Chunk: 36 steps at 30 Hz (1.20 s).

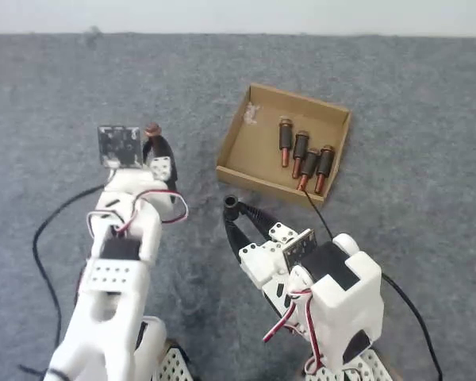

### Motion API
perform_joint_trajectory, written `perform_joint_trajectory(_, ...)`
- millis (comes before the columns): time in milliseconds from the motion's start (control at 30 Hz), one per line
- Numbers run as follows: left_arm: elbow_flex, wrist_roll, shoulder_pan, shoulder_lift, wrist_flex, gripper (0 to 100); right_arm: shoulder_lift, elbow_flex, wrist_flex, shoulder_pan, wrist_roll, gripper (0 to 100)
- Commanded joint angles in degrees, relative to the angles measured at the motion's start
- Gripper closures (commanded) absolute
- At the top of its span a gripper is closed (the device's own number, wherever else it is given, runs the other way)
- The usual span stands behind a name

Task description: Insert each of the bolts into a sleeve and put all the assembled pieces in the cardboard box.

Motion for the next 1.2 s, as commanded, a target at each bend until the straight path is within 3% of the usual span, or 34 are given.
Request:
perform_joint_trajectory(0, 2.42, 0.44, 4.31, -9.49, -0.62, 99, -1.89, 1.14, -0.31, -0.04, 0.00, 99.2)
perform_joint_trajectory(167, 8.22, 0.44, 11.25, -22.59, -0.44, 99, -1.89, 1.14, -0.31, -0.04, 0.00, 99.2)
perform_joint_trajectory(400, 14.99, 0.00, 16.00, -38.59, -0.70, 99, -1.89, 1.14, -0.31, -0.04, 0.00, 99.2)
perform_joint_trajectory(567, 15.78, 0.26, 16.26, -42.46, -7.47, 99, -1.80, 1.14, -0.31, -0.04, 0.00, 99.2)
perform_joint_trajectory(767, 9.27, 0.00, 16.18, -27.78, -13.45, 99, -1.80, 1.14, -0.22, 0.04, 0.00, 99.2)
perform_joint_trajectory(1000, -0.84, 0.09, 16.18, 2.46, -31.65, 99, -1.80, 1.05, -0.22, 1.01, 0.00, 99.2)
perform_joint_trajectory(1167, -0.75, 0.62, 16.62, 16.70, -41.58, 99, -1.80, 1.05, -0.22, 1.19, 0.00, 99.2)
